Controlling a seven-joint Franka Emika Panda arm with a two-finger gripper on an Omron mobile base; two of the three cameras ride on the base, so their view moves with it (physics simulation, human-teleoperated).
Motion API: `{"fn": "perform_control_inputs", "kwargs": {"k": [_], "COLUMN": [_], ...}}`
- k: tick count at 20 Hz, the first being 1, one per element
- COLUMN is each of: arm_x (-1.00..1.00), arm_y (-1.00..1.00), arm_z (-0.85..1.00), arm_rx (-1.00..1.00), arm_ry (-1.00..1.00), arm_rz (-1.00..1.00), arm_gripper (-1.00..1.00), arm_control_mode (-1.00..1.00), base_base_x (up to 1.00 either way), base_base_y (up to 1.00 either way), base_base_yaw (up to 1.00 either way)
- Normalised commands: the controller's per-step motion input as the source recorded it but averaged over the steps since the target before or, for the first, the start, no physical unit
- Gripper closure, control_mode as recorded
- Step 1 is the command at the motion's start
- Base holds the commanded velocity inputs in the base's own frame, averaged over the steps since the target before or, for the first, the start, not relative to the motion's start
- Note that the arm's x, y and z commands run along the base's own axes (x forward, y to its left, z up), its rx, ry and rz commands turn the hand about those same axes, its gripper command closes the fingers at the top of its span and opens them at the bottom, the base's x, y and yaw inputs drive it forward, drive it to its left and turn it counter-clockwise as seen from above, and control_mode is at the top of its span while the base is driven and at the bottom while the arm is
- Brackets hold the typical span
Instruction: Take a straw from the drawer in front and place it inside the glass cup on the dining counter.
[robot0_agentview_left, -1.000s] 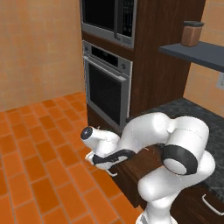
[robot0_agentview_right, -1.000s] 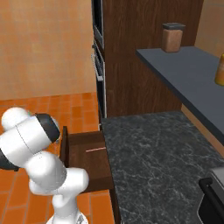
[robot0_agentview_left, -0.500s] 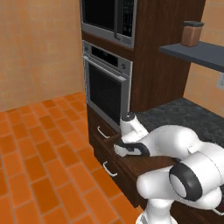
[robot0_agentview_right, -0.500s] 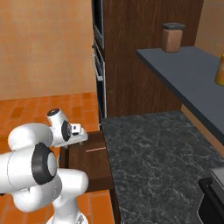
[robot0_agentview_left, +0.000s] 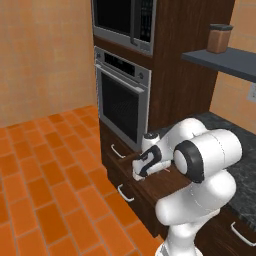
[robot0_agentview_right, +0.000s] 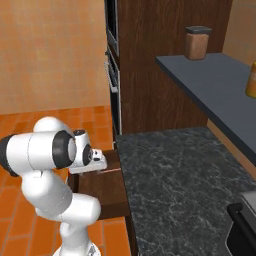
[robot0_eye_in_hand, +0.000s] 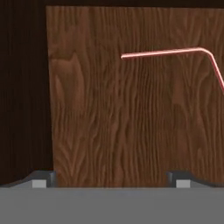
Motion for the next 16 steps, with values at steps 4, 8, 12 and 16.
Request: {"fn": "perform_control_inputs", "kwargs": {"k": [4,8,12,16], "arm_x": [-0.13,-0.16,-0.30,-0.07], "arm_y": [0.63,0.88,0.94,-0.33], "arm_z": [-0.21,-0.16,-0.09,0.32], "arm_rx": [0.07,0.03,0.00,0.00], "arm_ry": [0.10,0.14,0.11,-0.05], "arm_rz": [0.00,0.00,0.00,-0.02], "arm_gripper": [-1.00,-1.00,-1.00,-1.00], "arm_control_mode": [-1.00,-1.00,-1.00,-1.00], "base_base_x": [0.00,0.00,0.00,0.00], "base_base_y": [0.00,0.00,0.00,0.00], "base_base_yaw": [0.00,0.00,0.00,0.00]}}
